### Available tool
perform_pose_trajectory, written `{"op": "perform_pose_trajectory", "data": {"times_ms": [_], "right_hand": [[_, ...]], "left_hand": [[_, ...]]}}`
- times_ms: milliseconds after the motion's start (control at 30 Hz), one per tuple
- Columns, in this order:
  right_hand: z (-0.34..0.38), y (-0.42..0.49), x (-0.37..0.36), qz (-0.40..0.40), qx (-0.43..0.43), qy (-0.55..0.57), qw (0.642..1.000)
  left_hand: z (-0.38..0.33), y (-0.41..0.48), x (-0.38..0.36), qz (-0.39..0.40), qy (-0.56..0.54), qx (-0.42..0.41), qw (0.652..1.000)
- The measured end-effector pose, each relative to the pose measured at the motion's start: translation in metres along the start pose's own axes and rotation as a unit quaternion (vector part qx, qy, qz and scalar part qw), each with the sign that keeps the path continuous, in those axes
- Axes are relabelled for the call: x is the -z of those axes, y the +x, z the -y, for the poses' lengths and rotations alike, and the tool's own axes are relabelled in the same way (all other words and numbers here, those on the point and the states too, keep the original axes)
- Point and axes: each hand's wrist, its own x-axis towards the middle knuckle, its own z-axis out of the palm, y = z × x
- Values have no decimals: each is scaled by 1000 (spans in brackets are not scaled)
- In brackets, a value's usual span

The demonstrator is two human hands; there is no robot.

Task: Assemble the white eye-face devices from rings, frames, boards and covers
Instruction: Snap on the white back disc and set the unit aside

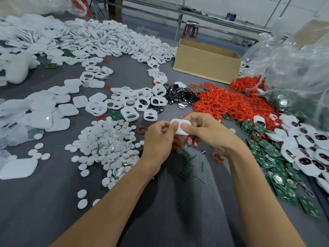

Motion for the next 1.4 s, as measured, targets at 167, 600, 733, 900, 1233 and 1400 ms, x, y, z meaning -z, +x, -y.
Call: {"op": "perform_pose_trajectory", "data": {"times_ms": [167, 600, 733, 900, 1233, 1400], "right_hand": [[-1, 4, -8, -26, -16, -13, 999], [-2, 3, -6, -130, 163, -44, 977], [-3, 3, 1, -125, 123, 32, 984], [-8, 5, -1, -114, 75, 84, 987], [-7, 2, -1, -99, 46, 132, 985], [-6, 1, 2, -90, 40, 153, 983]], "left_hand": [[0, 0, 2, -7, 15, 3, 1000], [-5, 5, 8, 0, -146, 10, 989], [-5, 6, 9, -41, -117, -7, 992], [-4, 5, 10, -25, -68, -41, 997], [-5, 4, 9, -12, -53, -56, 997], [-5, 5, 9, -21, -57, -57, 997]]}}
